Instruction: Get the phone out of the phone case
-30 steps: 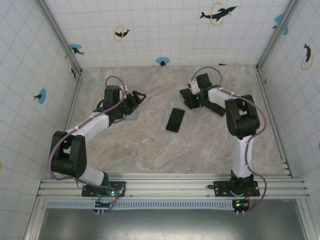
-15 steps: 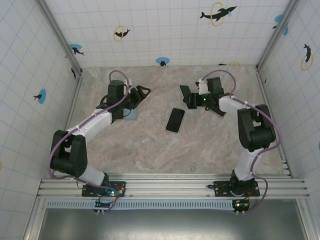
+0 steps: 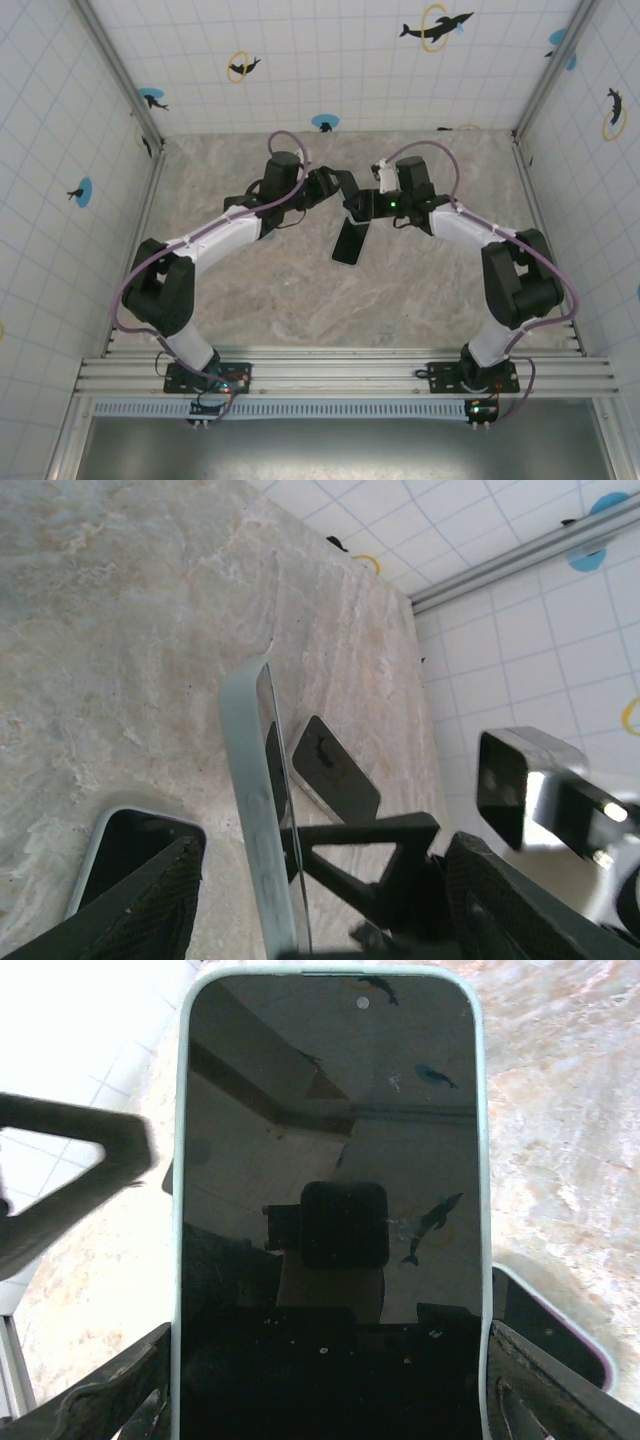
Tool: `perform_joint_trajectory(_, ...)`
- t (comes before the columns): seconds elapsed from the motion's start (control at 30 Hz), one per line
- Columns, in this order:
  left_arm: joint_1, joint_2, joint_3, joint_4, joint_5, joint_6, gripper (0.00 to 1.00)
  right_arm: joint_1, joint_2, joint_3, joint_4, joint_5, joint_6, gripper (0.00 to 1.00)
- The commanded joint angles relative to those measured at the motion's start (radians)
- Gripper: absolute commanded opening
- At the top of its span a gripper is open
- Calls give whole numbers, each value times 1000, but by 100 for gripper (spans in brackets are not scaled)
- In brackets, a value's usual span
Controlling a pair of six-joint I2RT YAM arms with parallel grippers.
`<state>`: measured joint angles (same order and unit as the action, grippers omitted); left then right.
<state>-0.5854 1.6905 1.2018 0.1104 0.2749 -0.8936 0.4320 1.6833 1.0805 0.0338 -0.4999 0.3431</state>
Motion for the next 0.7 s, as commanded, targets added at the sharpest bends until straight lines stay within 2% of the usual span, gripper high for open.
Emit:
perform_joint_trajectory(0.0,-6,21,42,-32,-43,10,63,22,-65,-23,62,17,15,32)
perform_joint_trajectory(0.1,-8,34,54,-51,-47,13,60,28,-87,-43,92,18,37,32)
perform_joint_trajectory(0.23,-9,48,64,-34,-26,-8,46,38,-110,-47,98,17,45,32)
perform_joint_trajectory(0.67,-24,72,85,-21,26,-54,23,64,-132,-46,115,46,49,33)
